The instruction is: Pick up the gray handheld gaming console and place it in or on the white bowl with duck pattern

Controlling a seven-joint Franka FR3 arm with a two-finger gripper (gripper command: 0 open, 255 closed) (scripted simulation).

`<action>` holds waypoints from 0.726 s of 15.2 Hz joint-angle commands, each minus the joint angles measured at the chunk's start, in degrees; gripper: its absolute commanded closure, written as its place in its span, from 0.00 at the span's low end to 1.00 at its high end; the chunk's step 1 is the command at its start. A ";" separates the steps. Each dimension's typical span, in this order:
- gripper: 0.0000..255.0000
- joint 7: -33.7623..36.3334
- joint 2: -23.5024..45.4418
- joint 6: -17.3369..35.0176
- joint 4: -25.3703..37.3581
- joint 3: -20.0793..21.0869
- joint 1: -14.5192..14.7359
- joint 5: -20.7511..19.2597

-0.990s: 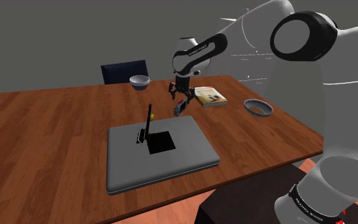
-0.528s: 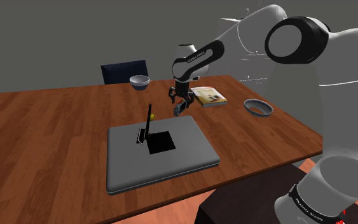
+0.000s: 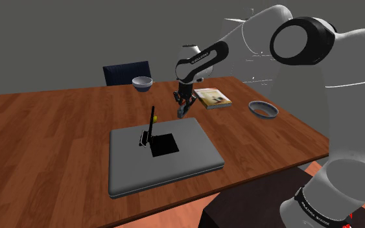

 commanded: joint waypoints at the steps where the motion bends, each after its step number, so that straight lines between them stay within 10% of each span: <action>1: 1.00 0.00 0.03 0.02 -0.01 0.00 0.00 0.00; 11: 1.00 -0.14 -1.67 -2.21 0.53 0.15 -0.09 0.22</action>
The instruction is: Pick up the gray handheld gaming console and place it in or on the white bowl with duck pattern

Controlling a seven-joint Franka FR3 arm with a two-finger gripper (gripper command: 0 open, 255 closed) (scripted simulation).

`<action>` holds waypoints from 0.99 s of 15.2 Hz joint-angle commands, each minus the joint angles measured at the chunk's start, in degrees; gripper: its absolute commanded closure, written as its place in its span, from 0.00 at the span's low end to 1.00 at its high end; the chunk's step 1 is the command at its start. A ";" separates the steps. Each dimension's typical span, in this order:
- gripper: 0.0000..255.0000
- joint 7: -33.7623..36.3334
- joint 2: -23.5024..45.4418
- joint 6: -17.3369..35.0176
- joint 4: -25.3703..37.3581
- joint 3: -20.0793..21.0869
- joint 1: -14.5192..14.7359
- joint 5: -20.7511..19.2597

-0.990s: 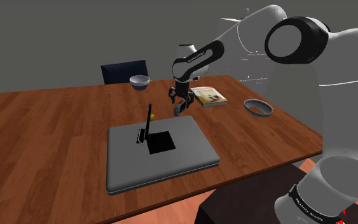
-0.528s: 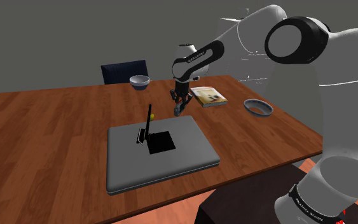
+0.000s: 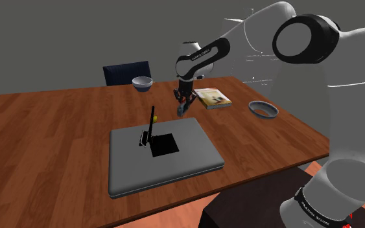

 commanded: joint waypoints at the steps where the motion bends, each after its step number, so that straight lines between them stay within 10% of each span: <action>1: 1.00 -0.11 -0.79 -1.28 0.51 0.07 -0.06 0.12; 15: 1.00 -0.55 -5.43 -9.82 4.43 0.45 -0.23 0.79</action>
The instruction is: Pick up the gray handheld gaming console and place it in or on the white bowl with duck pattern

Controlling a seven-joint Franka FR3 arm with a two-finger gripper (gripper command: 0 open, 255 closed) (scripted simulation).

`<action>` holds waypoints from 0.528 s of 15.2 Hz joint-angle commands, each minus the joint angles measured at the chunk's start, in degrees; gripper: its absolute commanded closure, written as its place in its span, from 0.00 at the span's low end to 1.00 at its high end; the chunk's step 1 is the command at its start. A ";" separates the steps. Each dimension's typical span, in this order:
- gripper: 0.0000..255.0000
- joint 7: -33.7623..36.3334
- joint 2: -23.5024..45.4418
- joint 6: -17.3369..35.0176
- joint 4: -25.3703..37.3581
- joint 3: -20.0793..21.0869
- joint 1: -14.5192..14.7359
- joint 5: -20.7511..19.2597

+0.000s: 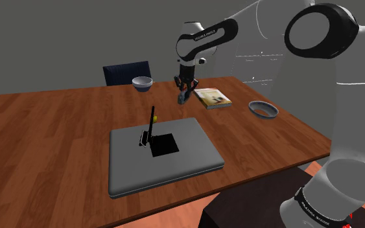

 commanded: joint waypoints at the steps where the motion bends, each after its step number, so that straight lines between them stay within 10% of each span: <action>1: 1.00 -0.03 -0.51 -1.46 0.96 0.05 0.01 0.08; 8: 1.00 -4.38 -6.47 -0.63 -5.74 -0.79 -3.41 1.14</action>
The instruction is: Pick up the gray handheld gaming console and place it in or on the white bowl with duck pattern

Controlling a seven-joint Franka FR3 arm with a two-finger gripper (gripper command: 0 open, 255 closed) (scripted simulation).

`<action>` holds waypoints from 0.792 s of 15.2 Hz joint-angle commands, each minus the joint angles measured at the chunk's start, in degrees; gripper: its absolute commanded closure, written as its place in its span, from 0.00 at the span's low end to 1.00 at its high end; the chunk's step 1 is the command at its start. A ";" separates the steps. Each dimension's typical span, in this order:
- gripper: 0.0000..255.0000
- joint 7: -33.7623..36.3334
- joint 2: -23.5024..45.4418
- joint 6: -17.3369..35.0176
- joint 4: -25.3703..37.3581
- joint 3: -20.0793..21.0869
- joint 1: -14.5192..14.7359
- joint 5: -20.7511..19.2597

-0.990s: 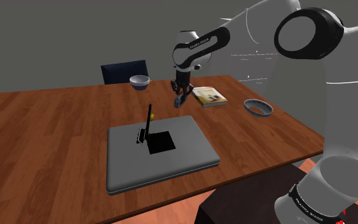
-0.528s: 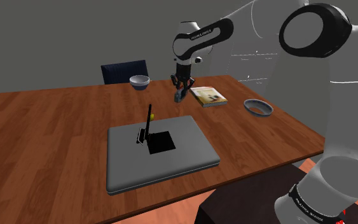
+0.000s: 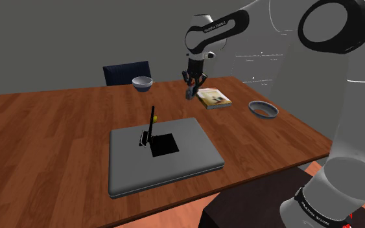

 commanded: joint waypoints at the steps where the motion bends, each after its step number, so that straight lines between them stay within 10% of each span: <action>1: 1.00 -1.96 -2.64 1.38 -3.98 -0.42 -1.47 0.43; 12: 1.00 -15.51 -12.51 5.02 -17.38 -4.77 -10.08 2.45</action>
